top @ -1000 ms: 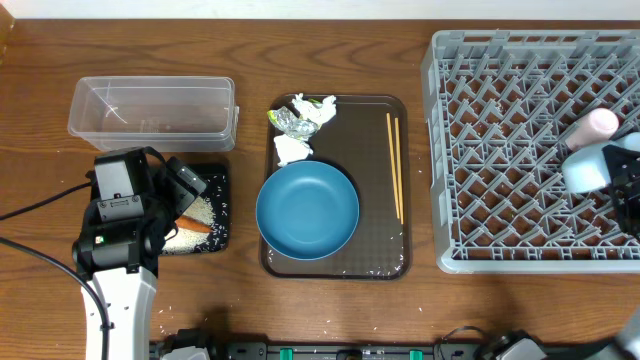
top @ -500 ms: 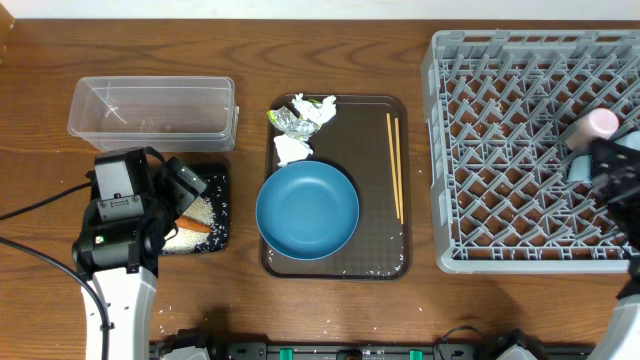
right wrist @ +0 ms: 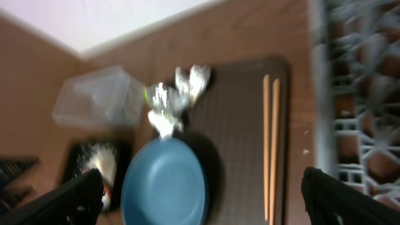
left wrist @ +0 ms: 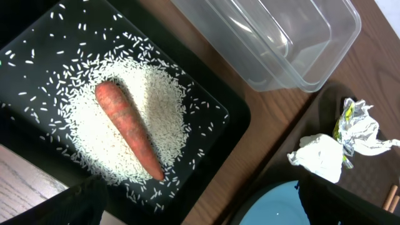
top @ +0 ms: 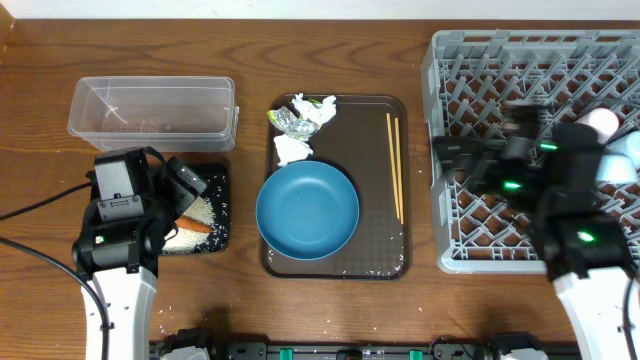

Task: Sort waste into correct bins and load items into the dishwasher rack

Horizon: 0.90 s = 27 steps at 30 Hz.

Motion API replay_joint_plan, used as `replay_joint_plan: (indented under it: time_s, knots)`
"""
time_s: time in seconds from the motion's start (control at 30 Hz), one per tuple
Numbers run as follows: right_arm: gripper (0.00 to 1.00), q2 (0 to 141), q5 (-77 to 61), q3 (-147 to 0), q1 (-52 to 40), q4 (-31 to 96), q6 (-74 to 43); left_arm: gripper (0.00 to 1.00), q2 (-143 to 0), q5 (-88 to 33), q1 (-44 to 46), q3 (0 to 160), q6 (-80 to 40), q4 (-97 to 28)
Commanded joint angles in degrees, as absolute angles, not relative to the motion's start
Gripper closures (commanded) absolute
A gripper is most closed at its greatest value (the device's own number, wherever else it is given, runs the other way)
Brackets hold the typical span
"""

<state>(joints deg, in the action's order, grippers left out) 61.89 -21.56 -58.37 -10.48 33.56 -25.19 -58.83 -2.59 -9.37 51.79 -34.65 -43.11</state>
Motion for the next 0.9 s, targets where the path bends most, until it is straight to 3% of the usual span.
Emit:
replay_joint_plan:
  time_s: [0.0, 0.2, 0.4, 0.47, 0.6, 0.7, 0.87]
  knots:
    - [0.01, 67.42, -5.65, -64.66, -20.27, 36.73, -21.93, 0.00, -59.11, -1.89, -9.74, 53.06, -34.30, -43.24]
    - [0.01, 82.17, 13.52, -80.99, -28.18, 52.47, -19.64, 0.00, -59.11, -1.89, -9.74, 53.04, -34.30, -43.24]
    - [0.01, 86.67, 27.05, -90.24, -20.01, 61.73, -24.67, 0.00, -59.11, -1.89, -9.74, 53.06, -34.30, -43.24]
    - [0.21, 86.48, 26.52, -90.67, -13.98, 60.75, -24.82, 0.00, -59.11, -1.89, -9.74, 53.06, -34.30, -43.24]
    - [0.71, 86.74, 21.32, -90.72, 0.23, 59.11, -24.58, 0.00, -59.11, -1.89, -9.74, 53.06, -34.30, -43.24]
    - [0.99, 88.12, 17.39, -90.52, 8.88, 57.06, -23.77, 0.00, -59.11, -1.89, -9.74, 53.06, -34.30, -43.22]
    - [0.99, 92.25, 10.96, -89.27, 18.33, 51.00, -17.87, 0.00, -59.11, -1.89, -9.74, 53.06, -34.30, -43.24]
